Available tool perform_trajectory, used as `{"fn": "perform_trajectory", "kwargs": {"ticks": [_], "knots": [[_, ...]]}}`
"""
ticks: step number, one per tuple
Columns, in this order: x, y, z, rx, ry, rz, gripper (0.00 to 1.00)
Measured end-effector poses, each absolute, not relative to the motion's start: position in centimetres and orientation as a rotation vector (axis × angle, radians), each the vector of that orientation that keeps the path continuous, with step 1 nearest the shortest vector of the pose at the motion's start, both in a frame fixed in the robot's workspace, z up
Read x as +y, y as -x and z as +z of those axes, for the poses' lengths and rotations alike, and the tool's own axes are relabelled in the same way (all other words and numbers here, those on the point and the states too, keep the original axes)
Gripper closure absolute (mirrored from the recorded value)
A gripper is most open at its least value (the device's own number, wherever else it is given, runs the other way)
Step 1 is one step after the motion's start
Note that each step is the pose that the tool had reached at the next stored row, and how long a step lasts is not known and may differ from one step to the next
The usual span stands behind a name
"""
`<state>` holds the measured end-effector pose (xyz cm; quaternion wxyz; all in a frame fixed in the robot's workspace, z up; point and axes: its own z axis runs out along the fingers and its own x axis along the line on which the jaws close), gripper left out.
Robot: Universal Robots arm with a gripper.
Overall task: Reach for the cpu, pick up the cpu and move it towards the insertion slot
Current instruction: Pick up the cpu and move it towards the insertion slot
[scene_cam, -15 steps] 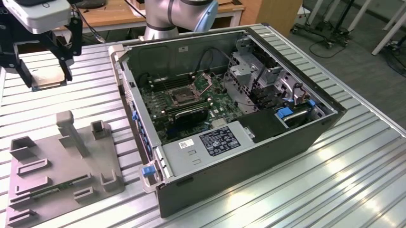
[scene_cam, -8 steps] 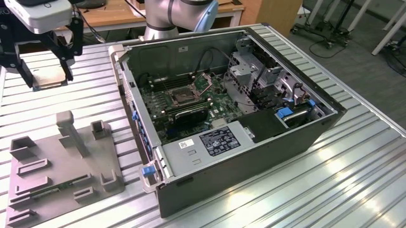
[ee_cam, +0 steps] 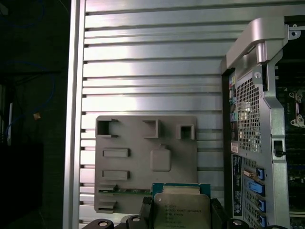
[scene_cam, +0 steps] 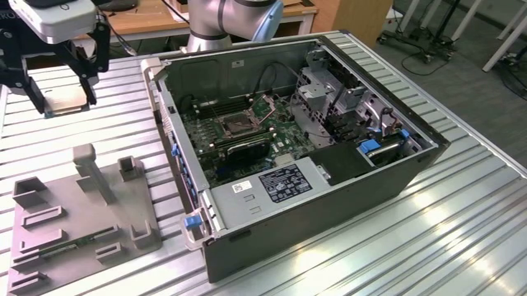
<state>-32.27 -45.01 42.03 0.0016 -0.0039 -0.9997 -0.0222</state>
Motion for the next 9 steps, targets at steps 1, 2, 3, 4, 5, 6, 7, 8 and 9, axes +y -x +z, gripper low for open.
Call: {"fn": "perform_trajectory", "kwargs": {"ticks": [1, 2, 3, 4, 5, 6, 7, 8, 9], "knots": [[-45.01, 32.25, 42.03, -3.138, 0.012, -0.070, 0.45], [-45.01, 32.22, 42.03, -3.138, 0.012, -0.070, 0.45], [-45.01, 32.18, 42.04, -3.138, 0.012, -0.069, 0.45], [-45.01, 32.15, 42.03, -3.138, 0.012, -0.070, 0.45], [-45.01, 32.12, 42.03, -3.138, 0.012, -0.070, 0.45], [-45.01, 32.09, 42.04, -3.138, 0.012, -0.069, 0.45], [-45.01, 32.06, 42.03, -3.138, 0.012, -0.070, 0.45], [-45.01, 32.04, 42.03, -3.138, 0.012, -0.070, 0.45], [-45.01, 32.00, 42.03, -3.138, 0.012, -0.070, 0.45]]}}
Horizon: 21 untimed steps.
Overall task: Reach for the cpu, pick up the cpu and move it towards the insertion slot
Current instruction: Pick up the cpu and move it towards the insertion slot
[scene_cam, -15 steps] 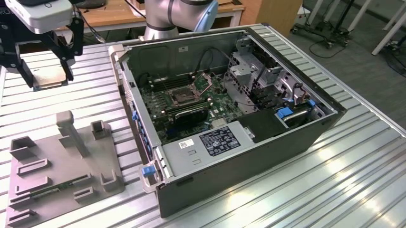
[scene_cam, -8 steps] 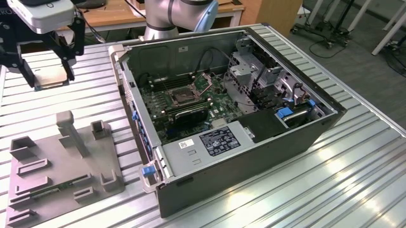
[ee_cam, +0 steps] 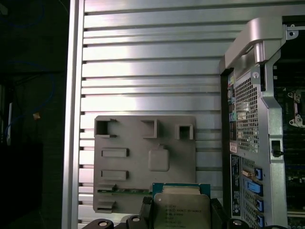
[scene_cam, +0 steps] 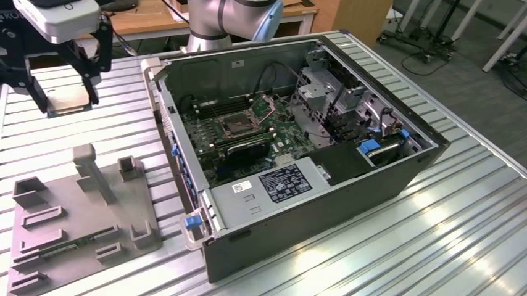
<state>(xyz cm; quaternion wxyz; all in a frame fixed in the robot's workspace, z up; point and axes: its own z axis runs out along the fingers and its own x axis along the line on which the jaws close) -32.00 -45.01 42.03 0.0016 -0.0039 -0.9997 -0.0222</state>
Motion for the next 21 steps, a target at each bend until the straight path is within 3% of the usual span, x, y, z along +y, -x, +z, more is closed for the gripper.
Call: {"fn": "perform_trajectory", "kwargs": {"ticks": [21], "knots": [[-45.0, 30.3, 42.0, -3.138, 0.012, -0.070, 0.45]]}}
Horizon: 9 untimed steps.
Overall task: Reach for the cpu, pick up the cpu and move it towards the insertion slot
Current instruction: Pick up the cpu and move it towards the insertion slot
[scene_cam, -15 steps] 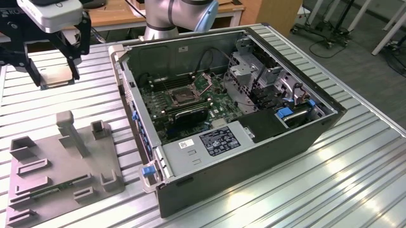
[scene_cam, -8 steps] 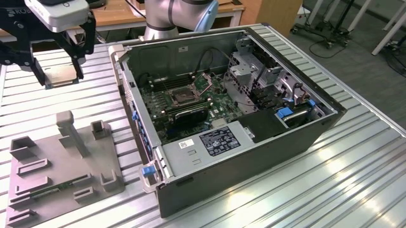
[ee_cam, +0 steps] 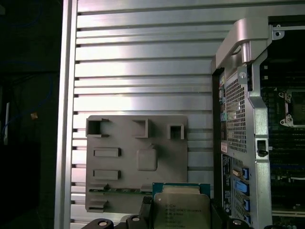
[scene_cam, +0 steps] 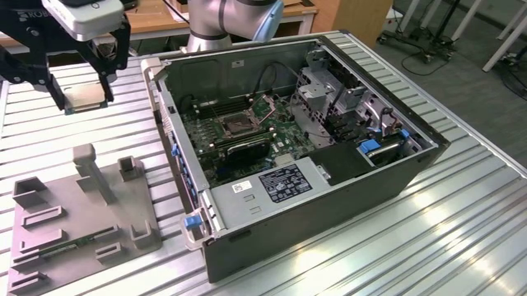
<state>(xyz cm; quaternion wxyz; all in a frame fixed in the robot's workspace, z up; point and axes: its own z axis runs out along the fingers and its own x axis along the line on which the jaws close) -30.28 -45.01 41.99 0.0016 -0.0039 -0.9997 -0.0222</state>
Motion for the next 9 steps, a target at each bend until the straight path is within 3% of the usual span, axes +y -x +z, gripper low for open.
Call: {"fn": "perform_trajectory", "kwargs": {"ticks": [9], "knots": [[-45.01, 29.44, 41.99, -3.138, 0.012, -0.069, 0.45]]}}
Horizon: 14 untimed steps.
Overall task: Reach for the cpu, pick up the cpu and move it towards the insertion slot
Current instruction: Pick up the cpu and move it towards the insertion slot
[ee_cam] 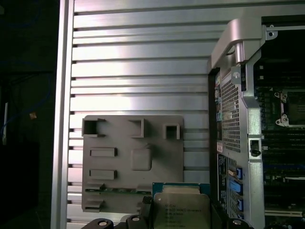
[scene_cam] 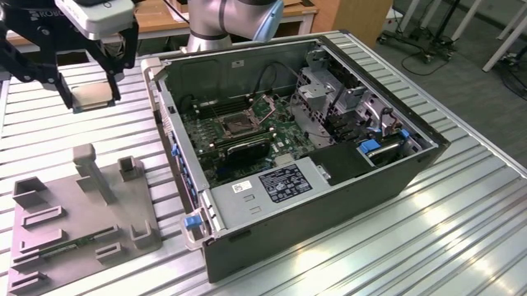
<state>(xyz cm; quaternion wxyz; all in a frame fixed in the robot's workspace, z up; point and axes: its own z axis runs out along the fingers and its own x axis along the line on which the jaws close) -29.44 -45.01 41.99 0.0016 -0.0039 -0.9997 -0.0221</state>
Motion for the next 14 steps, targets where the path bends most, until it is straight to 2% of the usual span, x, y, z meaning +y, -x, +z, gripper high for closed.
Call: {"fn": "perform_trajectory", "kwargs": {"ticks": [14], "knots": [[-45.0, 28.3, 42.0, -3.138, 0.012, -0.070, 0.45]]}}
